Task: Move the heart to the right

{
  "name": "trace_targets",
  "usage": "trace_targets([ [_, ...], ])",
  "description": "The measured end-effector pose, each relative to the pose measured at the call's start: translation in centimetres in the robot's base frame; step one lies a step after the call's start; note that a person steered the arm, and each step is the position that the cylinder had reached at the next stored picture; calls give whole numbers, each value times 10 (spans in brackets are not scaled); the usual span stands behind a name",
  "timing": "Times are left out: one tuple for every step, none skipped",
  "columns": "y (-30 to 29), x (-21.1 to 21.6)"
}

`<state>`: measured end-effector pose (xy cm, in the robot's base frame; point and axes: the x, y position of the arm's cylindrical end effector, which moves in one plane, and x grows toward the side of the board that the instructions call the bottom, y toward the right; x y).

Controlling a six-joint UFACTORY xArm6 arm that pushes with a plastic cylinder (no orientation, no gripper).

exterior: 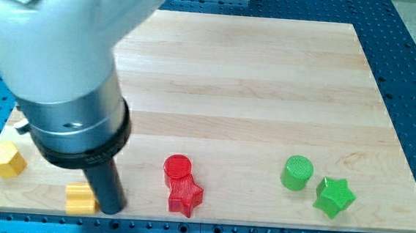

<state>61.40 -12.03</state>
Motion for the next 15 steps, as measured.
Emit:
trace_targets([
  [-23, -26],
  [-36, -64],
  [22, -77],
  [42, -63],
  [45, -52],
  [48, -52],
  [48, -53],
  [48, -59],
  [41, -62],
  [-28, -75],
  [-79, -57],
  [-85, -17],
  [-84, 5],
  [-80, 4],
  [-79, 5],
])
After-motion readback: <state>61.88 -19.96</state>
